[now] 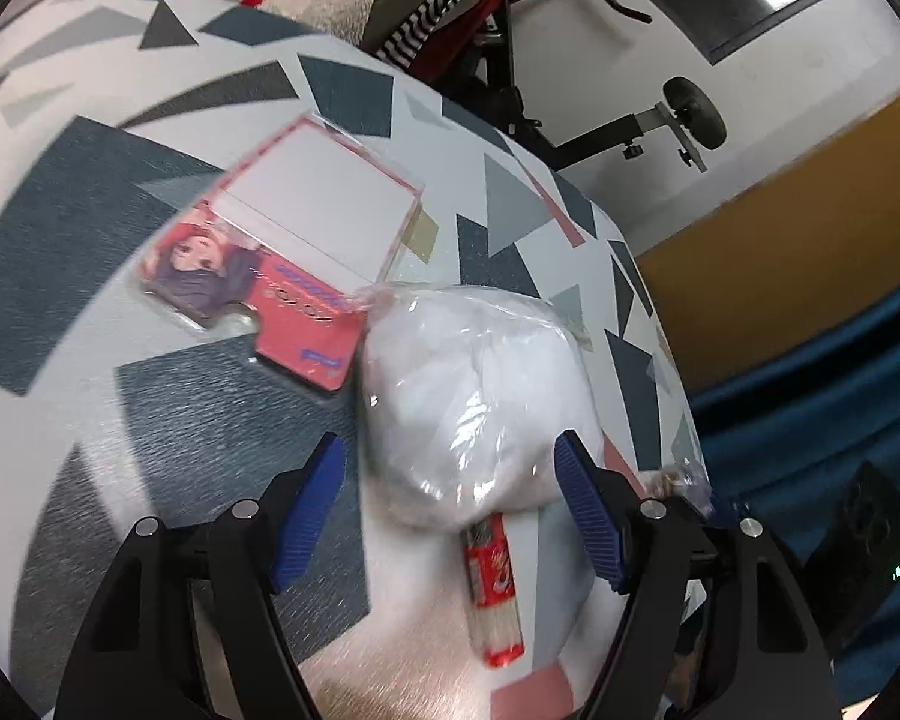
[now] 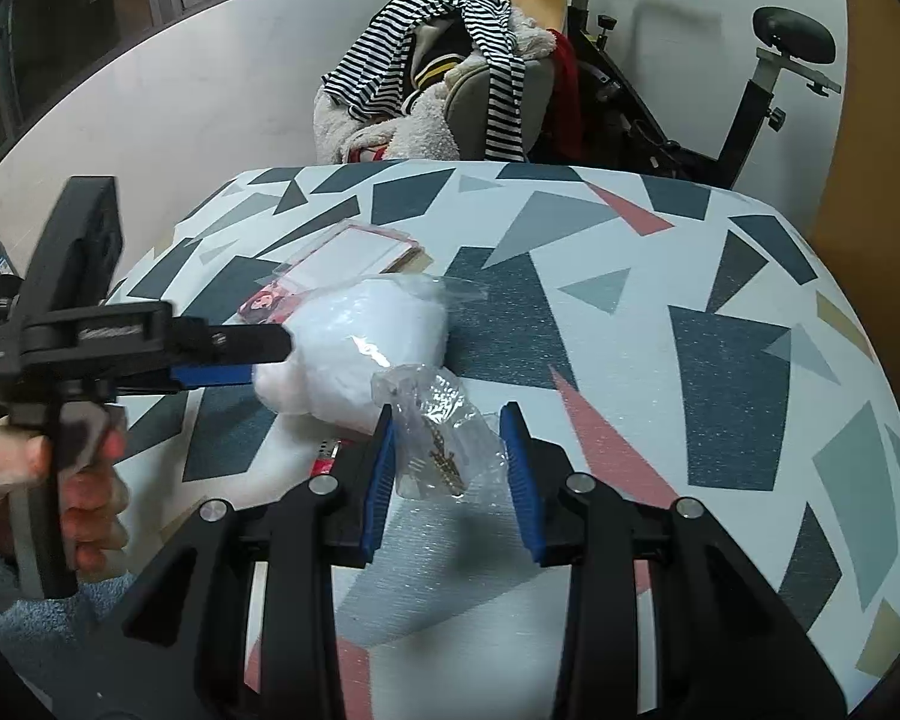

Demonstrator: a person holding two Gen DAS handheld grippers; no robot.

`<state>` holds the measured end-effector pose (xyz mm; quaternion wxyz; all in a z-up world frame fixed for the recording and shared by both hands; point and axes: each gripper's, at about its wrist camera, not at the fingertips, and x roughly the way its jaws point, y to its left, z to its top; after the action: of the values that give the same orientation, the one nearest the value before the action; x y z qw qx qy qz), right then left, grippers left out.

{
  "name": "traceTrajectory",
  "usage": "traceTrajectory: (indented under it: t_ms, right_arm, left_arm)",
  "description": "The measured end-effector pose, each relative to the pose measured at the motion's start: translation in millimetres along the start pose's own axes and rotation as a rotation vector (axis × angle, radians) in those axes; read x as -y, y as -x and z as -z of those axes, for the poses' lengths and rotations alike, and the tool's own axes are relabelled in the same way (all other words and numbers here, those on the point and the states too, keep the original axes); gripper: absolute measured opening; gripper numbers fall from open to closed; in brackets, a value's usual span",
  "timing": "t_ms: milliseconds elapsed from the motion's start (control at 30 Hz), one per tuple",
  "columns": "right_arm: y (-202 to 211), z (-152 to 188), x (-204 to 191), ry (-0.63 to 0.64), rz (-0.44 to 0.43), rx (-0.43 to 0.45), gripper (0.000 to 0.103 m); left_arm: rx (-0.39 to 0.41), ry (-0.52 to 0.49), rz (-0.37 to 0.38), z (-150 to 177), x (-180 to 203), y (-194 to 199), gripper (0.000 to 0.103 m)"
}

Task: Collect trash
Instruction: 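Grasp the white plastic bag with the left gripper while the right lifts the clear bag, then carry the white bag and clear bag over the brown bin and open both grippers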

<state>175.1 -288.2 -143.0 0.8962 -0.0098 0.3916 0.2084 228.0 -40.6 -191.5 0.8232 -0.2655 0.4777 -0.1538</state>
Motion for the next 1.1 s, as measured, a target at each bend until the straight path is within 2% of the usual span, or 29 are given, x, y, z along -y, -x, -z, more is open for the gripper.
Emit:
traceTrajectory:
  t_ms: [33, 167, 267, 500, 700, 800, 1100]
  right_arm:
    - [0, 1, 2, 0.000, 0.004, 0.000, 0.037]
    - [2, 2, 6, -0.005, 0.009, -0.002, 0.037]
    - [4, 2, 6, -0.003, 0.007, 0.001, 0.037]
    - [15, -2, -5, 0.020, -0.016, 0.017, 0.037]
    - [30, -1, -27, 0.053, -0.046, 0.025, 0.037]
    - [36, 2, -38, 0.069, -0.059, 0.023, 0.037]
    - [61, 23, -73, 0.097, -0.095, 0.009, 0.037]
  left_arm:
    - [-0.013, -0.013, -0.002, -1, 3, -5, 0.057]
    - [-0.013, -0.075, -0.011, -2, 10, -6, 0.038]
    - [0.001, -0.151, -0.026, -3, 18, 5, 0.032]
    - [0.092, -0.317, -0.030, -3, 36, 62, 0.032]
    - [0.129, -0.408, -0.087, 21, 33, 111, 0.032]
    - [0.137, -0.422, -0.110, 41, 23, 133, 0.032]
    - [0.132, -0.417, -0.112, 103, -4, 182, 0.032]
